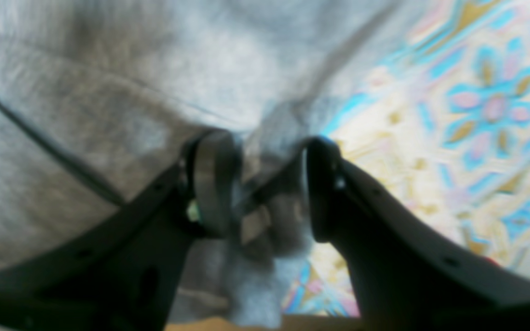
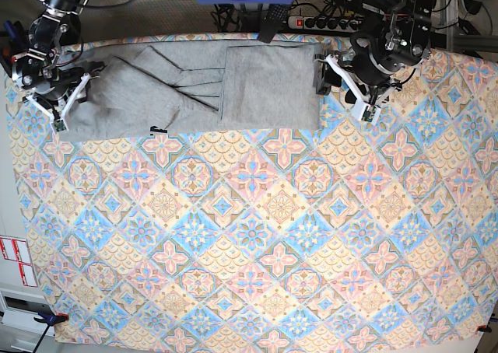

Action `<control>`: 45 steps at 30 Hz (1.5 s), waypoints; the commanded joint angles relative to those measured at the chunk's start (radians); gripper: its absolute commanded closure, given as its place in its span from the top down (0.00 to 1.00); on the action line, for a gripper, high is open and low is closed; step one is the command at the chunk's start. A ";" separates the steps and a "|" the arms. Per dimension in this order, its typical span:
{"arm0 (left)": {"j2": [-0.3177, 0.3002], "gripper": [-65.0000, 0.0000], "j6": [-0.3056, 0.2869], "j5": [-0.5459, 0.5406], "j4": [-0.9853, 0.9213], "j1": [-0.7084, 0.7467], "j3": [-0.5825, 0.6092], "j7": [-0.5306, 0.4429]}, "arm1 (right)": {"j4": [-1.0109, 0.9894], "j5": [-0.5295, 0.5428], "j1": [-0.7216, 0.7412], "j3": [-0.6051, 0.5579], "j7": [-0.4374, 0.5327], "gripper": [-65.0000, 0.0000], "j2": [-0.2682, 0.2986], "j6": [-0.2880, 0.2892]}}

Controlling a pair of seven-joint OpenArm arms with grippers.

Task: Fold the T-shirt properly
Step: 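Release the left gripper and move the right gripper onto the shirt end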

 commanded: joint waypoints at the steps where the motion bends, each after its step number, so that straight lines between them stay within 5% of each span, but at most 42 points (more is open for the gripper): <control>1: -0.008 0.54 -0.005 -0.009 0.014 0.001 -0.003 -0.015 | 0.004 0.008 0.014 0.007 0.013 0.40 0.022 -0.004; 20: -0.008 0.53 -0.007 -0.009 0.016 -0.001 -0.003 -0.015 | -0.105 0.014 -0.022 -0.070 -0.015 0.35 0.013 -0.004; 29: -0.008 0.53 -0.007 -0.011 0.016 -0.001 -0.005 -0.016 | -0.028 0.166 -0.070 -0.082 -0.015 0.07 0.013 -0.004; 45: -0.008 0.53 -0.007 -0.002 -0.023 -0.052 -0.005 -0.016 | 0.416 0.508 -0.139 -0.128 -0.015 0.05 0.018 -0.004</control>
